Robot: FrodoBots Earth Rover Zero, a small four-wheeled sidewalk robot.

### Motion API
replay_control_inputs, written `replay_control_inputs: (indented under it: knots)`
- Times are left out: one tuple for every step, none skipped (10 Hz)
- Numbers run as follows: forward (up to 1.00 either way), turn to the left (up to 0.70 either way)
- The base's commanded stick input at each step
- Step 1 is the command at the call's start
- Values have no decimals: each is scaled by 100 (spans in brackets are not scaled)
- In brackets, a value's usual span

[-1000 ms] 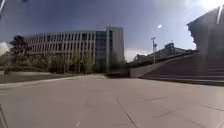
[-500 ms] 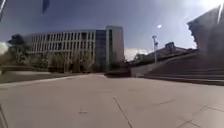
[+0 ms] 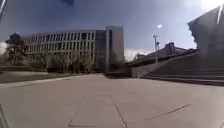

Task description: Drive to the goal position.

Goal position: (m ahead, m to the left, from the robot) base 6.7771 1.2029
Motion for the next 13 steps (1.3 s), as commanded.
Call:
replay_control_inputs:
  knots:
    - [85, 0]
    - [85, 0]
    - [85, 0]
    - [85, 0]
    - [85, 0]
    - [85, 0]
    - [85, 0]
    - [85, 0]
    - [85, 0]
    - [85, 0]
    - [85, 0]
    - [85, 0]
    - [85, 0]
